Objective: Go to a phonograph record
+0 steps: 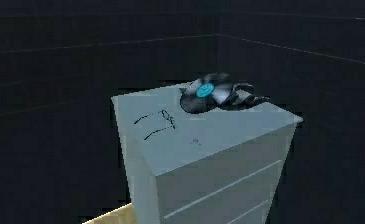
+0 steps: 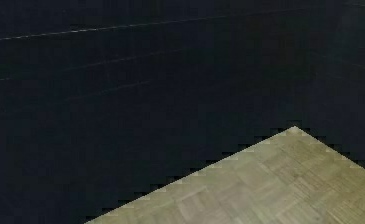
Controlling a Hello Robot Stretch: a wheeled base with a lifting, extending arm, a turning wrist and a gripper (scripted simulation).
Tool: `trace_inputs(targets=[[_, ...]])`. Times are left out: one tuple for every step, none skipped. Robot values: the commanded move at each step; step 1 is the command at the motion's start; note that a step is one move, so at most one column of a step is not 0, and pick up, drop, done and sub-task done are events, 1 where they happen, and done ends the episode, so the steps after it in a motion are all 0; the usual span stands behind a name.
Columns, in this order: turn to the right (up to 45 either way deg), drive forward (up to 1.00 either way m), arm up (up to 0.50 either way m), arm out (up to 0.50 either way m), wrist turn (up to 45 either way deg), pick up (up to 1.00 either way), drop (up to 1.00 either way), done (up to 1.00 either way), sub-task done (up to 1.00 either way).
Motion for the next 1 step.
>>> trace_inputs(targets=[[0.0, 0.0, 0.0, 0.0, 0.0, 0.0, 0.0, 1.0, 0.0]])
